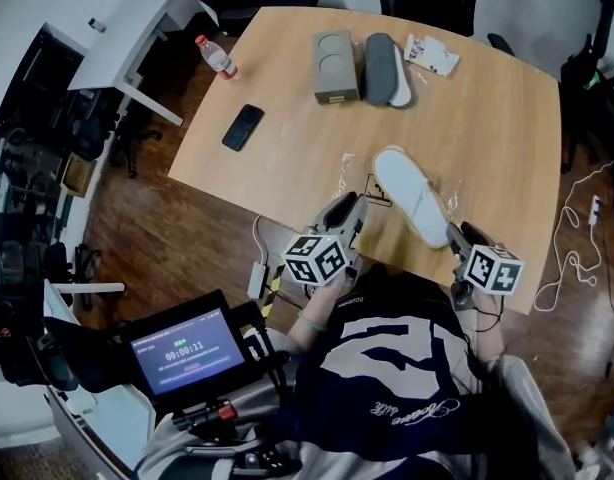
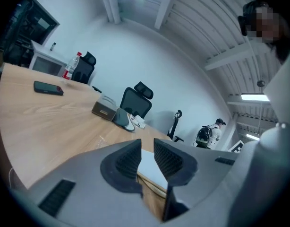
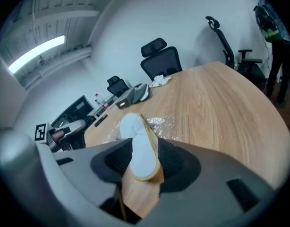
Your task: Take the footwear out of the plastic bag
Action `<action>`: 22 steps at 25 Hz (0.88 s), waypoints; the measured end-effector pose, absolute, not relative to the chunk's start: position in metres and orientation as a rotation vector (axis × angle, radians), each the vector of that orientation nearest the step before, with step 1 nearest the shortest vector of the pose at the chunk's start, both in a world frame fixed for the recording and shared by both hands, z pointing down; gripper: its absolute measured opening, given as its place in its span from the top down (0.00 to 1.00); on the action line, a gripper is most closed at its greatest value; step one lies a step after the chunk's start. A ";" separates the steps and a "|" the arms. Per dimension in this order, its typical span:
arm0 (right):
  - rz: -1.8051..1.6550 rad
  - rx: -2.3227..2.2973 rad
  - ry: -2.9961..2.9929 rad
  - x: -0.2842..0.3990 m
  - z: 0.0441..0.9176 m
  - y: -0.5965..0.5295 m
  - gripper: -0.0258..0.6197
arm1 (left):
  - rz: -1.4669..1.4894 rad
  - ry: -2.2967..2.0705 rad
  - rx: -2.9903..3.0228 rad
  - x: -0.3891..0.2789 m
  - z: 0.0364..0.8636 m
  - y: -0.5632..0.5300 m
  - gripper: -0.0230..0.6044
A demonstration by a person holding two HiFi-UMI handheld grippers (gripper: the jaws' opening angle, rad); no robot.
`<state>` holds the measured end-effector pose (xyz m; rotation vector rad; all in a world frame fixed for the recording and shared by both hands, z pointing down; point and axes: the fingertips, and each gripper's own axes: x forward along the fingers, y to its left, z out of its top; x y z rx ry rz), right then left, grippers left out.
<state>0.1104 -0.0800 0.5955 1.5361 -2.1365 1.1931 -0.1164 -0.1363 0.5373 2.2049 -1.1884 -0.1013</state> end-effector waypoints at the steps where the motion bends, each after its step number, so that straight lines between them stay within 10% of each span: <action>1: 1.188 1.561 -2.166 0.110 0.586 -0.078 0.70 | -0.112 -1.178 2.231 -0.115 0.532 -0.134 0.87; 8: 1.125 1.663 -2.299 0.100 0.538 -0.072 0.98 | -0.093 -1.075 2.320 -0.080 0.523 -0.122 0.96; 22: 1.064 1.335 -2.518 0.077 0.495 0.053 0.98 | -0.095 -1.109 2.340 -0.023 0.494 0.016 0.96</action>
